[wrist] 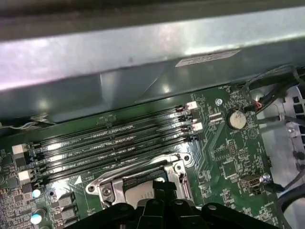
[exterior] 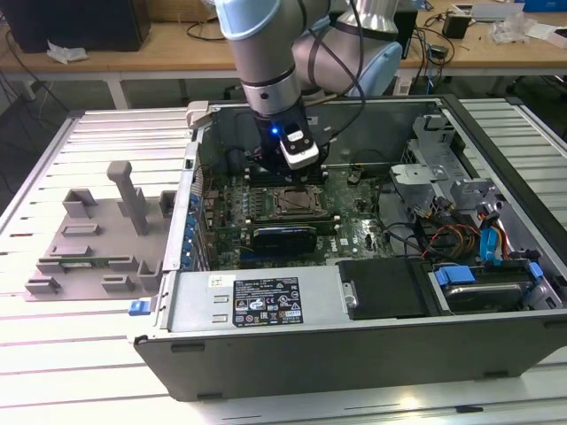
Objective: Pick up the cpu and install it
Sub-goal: 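Install the first cpu locking lever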
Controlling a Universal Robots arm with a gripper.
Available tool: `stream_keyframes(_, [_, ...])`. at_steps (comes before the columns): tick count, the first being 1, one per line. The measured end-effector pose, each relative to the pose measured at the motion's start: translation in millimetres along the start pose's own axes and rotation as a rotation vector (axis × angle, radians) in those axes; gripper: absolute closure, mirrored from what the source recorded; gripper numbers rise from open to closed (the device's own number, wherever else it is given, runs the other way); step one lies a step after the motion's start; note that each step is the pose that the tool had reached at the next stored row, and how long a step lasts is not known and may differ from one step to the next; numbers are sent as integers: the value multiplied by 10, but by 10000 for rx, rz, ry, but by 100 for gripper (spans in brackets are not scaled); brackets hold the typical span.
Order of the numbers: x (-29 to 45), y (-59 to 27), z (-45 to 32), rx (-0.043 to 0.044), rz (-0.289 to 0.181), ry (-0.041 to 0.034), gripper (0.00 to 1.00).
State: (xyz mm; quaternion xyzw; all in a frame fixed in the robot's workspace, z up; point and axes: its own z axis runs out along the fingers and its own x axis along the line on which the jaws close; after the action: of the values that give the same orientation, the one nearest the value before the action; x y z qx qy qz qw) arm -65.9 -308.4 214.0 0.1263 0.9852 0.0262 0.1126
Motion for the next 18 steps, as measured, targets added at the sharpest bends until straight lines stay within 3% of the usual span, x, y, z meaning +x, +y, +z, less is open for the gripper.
stream_keyframes(1, [-25, 5, 6, 88, 10, 327, 89])
stream_keyframes(3, [-55, 12, 15, 179, 16, 679, 89])
stream_keyframes(4, [-69, 15, 20, 236, 22, 901, 89])
stream_keyframes(5, [-74, 16, 21, 270, 25, 1022, 89])
stream_keyframes(13, [-106, 9, 27, 299, 19, 1018, 89])
stream_keyframes(18, [-135, -101, 24, 375, 3, 999, 89])
